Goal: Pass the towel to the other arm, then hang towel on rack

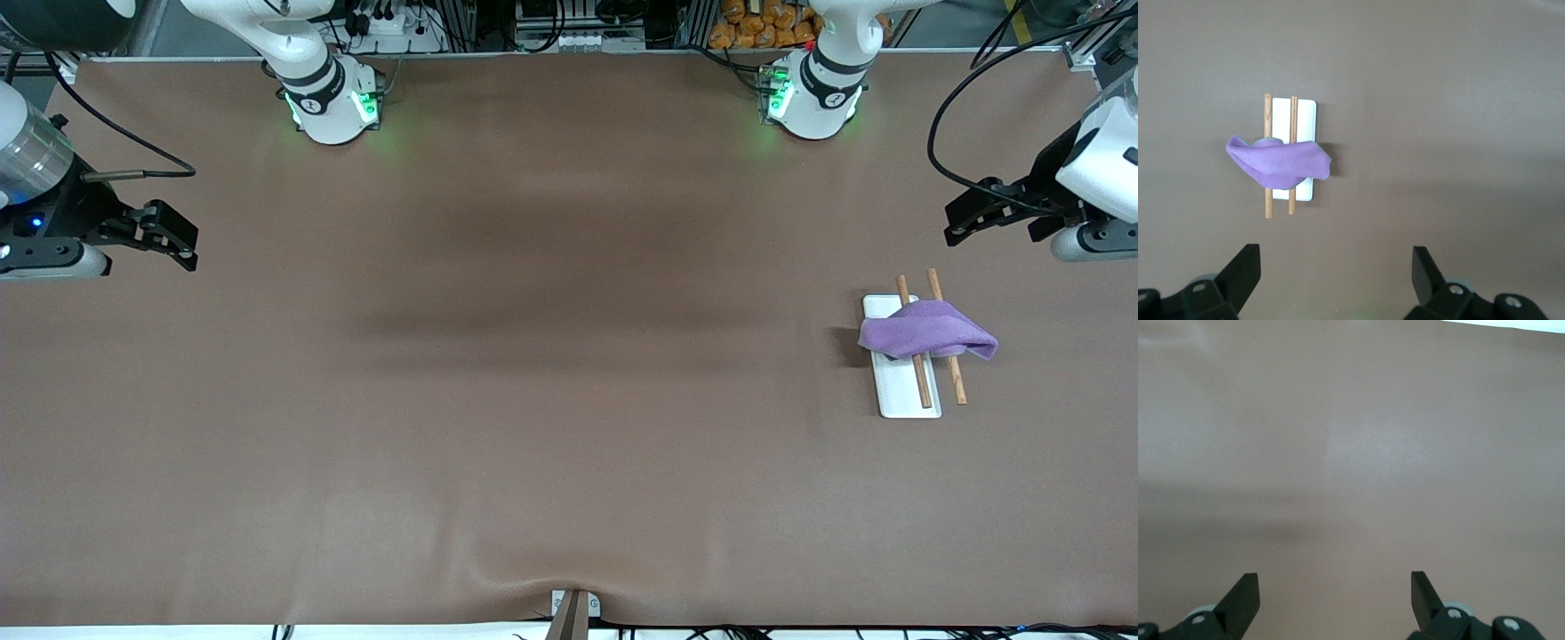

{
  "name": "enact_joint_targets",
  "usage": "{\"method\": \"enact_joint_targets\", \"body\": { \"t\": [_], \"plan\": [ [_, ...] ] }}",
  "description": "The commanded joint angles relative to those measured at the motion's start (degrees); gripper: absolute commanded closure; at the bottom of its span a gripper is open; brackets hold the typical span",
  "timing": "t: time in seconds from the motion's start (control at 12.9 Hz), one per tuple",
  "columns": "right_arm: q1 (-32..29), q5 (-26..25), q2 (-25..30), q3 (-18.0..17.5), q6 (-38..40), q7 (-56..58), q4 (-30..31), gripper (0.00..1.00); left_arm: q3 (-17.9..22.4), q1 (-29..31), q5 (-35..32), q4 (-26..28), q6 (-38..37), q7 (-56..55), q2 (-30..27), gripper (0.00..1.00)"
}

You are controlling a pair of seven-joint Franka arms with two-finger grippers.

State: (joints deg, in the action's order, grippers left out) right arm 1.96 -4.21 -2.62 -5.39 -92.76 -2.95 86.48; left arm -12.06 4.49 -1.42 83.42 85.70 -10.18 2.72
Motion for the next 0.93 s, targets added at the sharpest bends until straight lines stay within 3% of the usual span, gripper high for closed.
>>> {"method": "enact_joint_targets", "body": {
  "t": [0.0, 0.86],
  "plan": [
    [-1.43, 0.43, -0.89, -0.76, 1.09, 0.57, -1.84, 0.0, 3.97, -3.61, -0.16, 2.45, -0.09, -0.45, -2.37, 0.0],
    [-1.52, 0.61, -0.89, -0.76, 1.09, 0.66, -1.84, 0.0, 5.54, -3.26, -0.16, 5.88, -1.76, 0.6, -6.58, 0.0]
  ]
}}
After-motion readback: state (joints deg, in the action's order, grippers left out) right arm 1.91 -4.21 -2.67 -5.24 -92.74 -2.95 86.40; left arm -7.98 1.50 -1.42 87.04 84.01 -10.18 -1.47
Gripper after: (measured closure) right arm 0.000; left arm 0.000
